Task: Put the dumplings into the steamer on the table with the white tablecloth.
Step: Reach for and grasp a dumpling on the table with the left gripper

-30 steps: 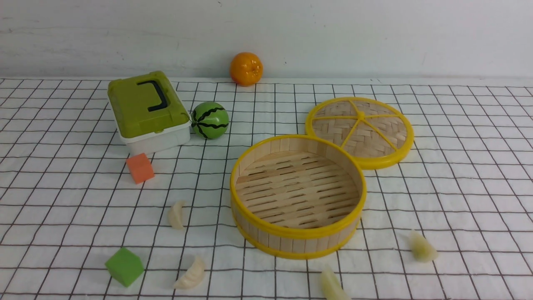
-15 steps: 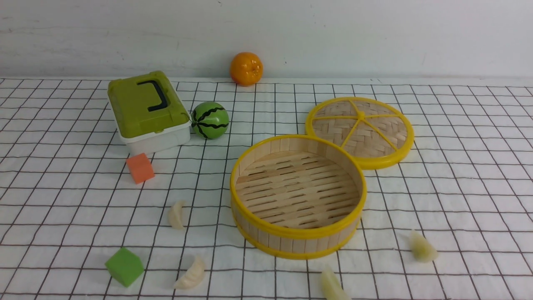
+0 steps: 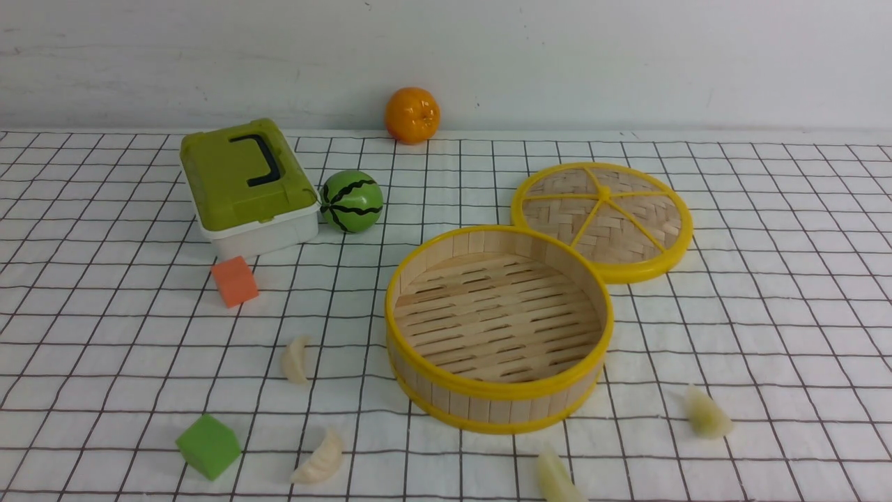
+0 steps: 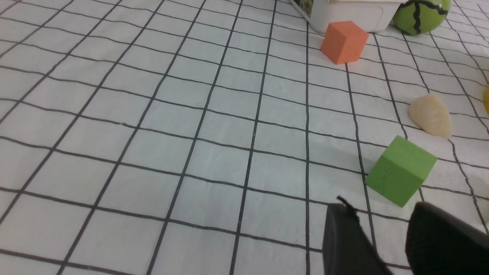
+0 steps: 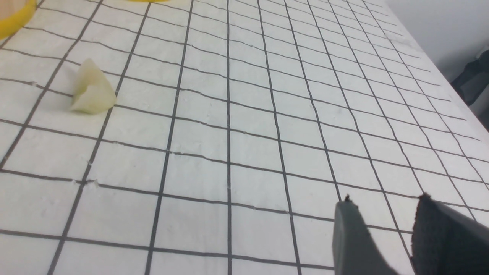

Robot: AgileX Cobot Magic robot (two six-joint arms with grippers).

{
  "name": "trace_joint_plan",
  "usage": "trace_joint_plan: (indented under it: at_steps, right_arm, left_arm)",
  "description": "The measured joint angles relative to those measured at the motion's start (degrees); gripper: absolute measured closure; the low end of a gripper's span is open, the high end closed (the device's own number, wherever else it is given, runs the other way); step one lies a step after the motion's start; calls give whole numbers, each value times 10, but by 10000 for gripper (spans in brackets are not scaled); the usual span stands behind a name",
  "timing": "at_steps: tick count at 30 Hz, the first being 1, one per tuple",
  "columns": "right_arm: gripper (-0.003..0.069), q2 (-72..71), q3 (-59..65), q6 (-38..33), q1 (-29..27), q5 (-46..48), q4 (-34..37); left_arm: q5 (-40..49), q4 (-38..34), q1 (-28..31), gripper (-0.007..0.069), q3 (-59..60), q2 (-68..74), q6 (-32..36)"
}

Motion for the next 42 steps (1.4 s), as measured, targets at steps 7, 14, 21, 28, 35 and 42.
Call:
trace_joint_plan:
  at_steps: [7, 14, 21, 28, 35, 42]
  right_arm:
    - [419, 0, -1, 0, 0, 2, 20]
    - [419, 0, -66, 0, 0, -3, 135]
    - [419, 0, -138, 1, 0, 53, 262]
    - [419, 0, -139, 12, 0, 50, 303]
    - [419, 0, -135, 15, 0, 28, 305]
    - [419, 0, -117, 15, 0, 17, 314]
  left_arm:
    - [0, 0, 0, 386, 0, 0, 0]
    - [0, 0, 0, 385, 0, 0, 0]
    - [0, 0, 0, 385, 0, 0, 0]
    - [0, 0, 0, 385, 0, 0, 0]
    - [0, 0, 0, 385, 0, 0, 0]
    - [0, 0, 0, 385, 0, 0, 0]
